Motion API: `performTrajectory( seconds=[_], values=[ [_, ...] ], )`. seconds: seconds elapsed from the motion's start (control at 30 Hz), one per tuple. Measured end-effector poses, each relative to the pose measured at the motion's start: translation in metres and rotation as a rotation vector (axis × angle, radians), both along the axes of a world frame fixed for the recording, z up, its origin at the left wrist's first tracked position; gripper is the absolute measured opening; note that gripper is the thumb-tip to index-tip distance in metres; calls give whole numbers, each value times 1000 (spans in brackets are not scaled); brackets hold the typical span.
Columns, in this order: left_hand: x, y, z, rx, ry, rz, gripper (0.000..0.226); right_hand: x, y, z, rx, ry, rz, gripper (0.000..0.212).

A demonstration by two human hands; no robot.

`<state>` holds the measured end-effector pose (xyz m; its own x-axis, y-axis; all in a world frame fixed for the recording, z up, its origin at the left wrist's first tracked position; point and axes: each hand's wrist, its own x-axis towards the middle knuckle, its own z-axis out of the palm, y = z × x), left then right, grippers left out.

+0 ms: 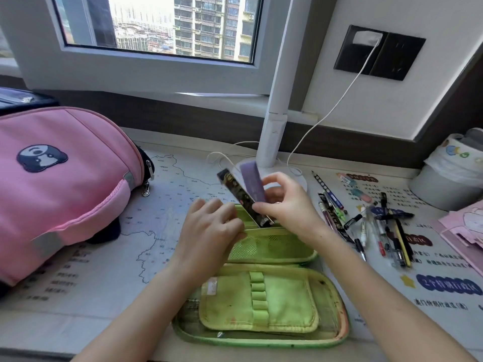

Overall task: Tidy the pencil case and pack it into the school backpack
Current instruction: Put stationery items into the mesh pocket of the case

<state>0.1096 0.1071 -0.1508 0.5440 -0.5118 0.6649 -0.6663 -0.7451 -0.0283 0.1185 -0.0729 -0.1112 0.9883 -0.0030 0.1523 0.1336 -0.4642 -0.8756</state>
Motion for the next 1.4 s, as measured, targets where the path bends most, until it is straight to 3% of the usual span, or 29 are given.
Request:
performTrajectory(
  seconds=[0.1, 0.4, 0.53, 0.73, 0.87, 0.93, 1.0, 1.07, 1.13, 1.23, 1.4],
  values=[
    [-1, 0, 0, -50, -34, 0, 22, -4, -5, 21, -286, 42, 115, 39],
    [-2, -1, 1, -51, -58, -40, 20, -4, -5, 38, -806, 188, 388, 27],
    [-1, 0, 0, -48, 30, -34, 24, -6, -5, 33, -834, 114, 381, 14],
    [2, 0, -4, -58, 157, -37, 32, -15, -10, 25, -772, 119, 316, 27],
    [3, 1, -7, -90, 238, -84, 23, -25, -15, 16, -587, 96, 308, 31],
    [4, 0, -6, -106, 262, -68, 17, -31, -25, 13, -378, 55, 219, 28],
    [4, 0, -6, -130, 289, -27, 20, -30, -45, 7, -264, -69, -95, 22],
    [6, 1, -7, -159, 311, -3, 27, -20, -71, -2, -432, -132, -489, 17],
    [8, 2, -8, -189, 321, -8, 32, -10, -90, -10, -594, -43, -676, 18],
    [10, 2, -9, -210, 327, -32, 31, 5, -92, -23, -707, 204, -612, 29],
    [12, 2, -11, -229, 353, -57, 28, 24, -81, -29, -883, 345, -563, 48]
  ],
)
